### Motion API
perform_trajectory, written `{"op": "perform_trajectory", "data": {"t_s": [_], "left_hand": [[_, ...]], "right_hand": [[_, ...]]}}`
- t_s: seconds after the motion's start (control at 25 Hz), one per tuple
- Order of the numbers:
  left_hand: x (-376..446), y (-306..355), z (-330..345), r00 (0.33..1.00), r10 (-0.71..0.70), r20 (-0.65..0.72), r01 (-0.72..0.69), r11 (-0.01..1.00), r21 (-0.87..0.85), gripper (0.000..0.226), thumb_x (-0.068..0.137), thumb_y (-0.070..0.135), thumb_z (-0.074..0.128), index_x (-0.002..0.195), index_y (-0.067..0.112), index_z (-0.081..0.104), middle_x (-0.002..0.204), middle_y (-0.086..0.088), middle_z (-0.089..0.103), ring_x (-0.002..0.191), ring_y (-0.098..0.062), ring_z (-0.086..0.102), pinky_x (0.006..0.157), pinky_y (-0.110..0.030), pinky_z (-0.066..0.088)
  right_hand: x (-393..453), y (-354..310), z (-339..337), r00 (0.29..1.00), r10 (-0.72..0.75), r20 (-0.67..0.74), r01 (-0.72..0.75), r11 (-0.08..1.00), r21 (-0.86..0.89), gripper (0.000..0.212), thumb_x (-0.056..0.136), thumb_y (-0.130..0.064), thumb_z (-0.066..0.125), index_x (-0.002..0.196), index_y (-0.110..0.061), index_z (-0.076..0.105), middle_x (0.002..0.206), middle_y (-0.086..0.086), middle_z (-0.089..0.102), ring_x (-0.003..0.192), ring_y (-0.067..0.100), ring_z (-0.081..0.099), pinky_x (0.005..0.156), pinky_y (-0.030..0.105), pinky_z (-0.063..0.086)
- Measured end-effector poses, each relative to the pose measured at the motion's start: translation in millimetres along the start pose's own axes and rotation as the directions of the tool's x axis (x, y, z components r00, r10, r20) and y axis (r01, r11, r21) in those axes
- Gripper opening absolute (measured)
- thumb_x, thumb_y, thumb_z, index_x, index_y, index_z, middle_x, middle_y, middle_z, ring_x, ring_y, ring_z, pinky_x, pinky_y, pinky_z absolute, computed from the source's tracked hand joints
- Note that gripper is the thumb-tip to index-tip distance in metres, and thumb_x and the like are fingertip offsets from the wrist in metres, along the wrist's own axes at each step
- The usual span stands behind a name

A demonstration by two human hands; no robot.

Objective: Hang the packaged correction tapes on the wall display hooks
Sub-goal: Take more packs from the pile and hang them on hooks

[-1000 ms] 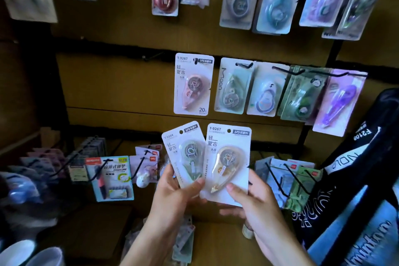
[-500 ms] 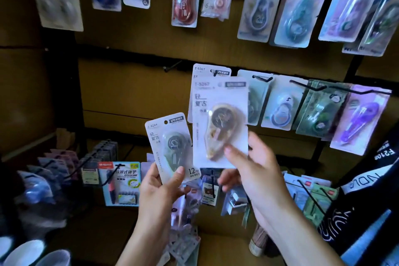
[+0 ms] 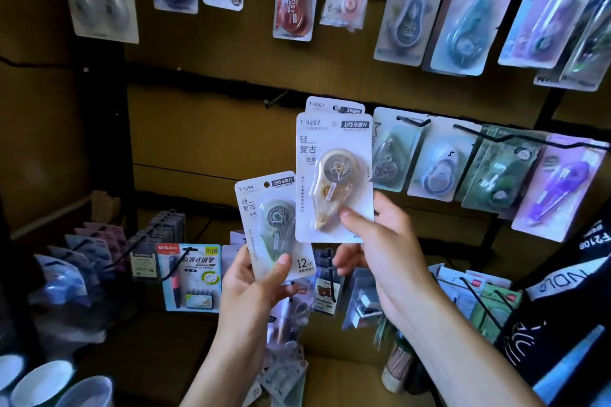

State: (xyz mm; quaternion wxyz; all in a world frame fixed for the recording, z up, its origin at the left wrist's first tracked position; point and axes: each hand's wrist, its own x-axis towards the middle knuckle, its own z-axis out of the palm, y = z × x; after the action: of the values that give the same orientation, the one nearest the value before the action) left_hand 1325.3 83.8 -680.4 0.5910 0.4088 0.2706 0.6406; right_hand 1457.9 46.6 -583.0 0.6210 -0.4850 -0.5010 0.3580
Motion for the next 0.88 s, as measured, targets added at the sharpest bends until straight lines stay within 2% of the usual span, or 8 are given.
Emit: {"op": "perform_trajectory", "data": {"t_s": [0.16,0.32,0.44,0.68,0.88], "left_hand": [[-1.9,1.5,-0.8,1.000,-0.002,0.004,0.002,1.000,0.012,0.028,0.091,0.004,0.063,0.117,0.014,0.062,0.103,-0.008,0.077,0.083,-0.024,0.072,0.063,-0.028,0.057],[-1.2,1.1,-0.8,1.000,-0.001,0.011,0.001,1.000,0.018,0.029,0.091,0.003,0.062,0.118,0.014,0.062,0.105,-0.008,0.076,0.082,-0.023,0.071,0.059,-0.025,0.057],[-1.4,0.6,0.1,1.000,-0.001,0.018,0.001,1.000,0.021,0.029,0.092,0.003,0.062,0.118,0.014,0.062,0.104,-0.008,0.076,0.080,-0.020,0.071,0.058,-0.023,0.056],[-1.8,0.2,0.2,1.000,-0.014,0.010,0.014,1.000,0.015,0.029,0.091,0.004,0.062,0.119,0.012,0.061,0.103,-0.009,0.076,0.079,-0.019,0.073,0.057,-0.023,0.056],[-3.7,0.2,1.2,1.000,-0.015,0.004,0.015,1.000,0.018,0.030,0.092,0.003,0.062,0.120,0.013,0.062,0.105,-0.009,0.076,0.081,-0.019,0.073,0.058,-0.024,0.057]], "right_hand": [[0.7,2.3,-0.1,0.996,0.005,-0.084,-0.002,0.999,0.034,0.016,0.097,-0.006,0.054,0.105,-0.014,0.065,0.083,0.003,0.075,0.038,0.017,0.052,0.037,0.026,0.042],[-6.7,-0.8,-1.9,0.997,-0.066,-0.027,0.065,0.998,-0.015,0.014,0.094,-0.006,0.056,0.100,-0.014,0.065,0.078,0.012,0.072,0.038,0.018,0.048,0.041,0.026,0.040],[-13.1,-5.3,3.6,0.993,-0.114,-0.031,0.114,0.993,-0.001,0.015,0.095,-0.006,0.055,0.102,-0.015,0.065,0.081,0.008,0.073,0.039,0.018,0.048,0.041,0.025,0.040],[-9.9,-16.8,9.5,0.993,-0.054,-0.101,0.059,0.997,0.044,0.016,0.096,-0.006,0.053,0.102,-0.015,0.064,0.074,0.002,0.073,0.035,0.015,0.049,0.038,0.024,0.039],[3.9,-20.9,13.6,0.987,0.007,-0.164,-0.001,0.999,0.038,0.008,0.094,-0.005,0.055,0.097,-0.011,0.060,0.059,-0.003,0.067,0.034,0.015,0.050,0.037,0.024,0.040]]}}
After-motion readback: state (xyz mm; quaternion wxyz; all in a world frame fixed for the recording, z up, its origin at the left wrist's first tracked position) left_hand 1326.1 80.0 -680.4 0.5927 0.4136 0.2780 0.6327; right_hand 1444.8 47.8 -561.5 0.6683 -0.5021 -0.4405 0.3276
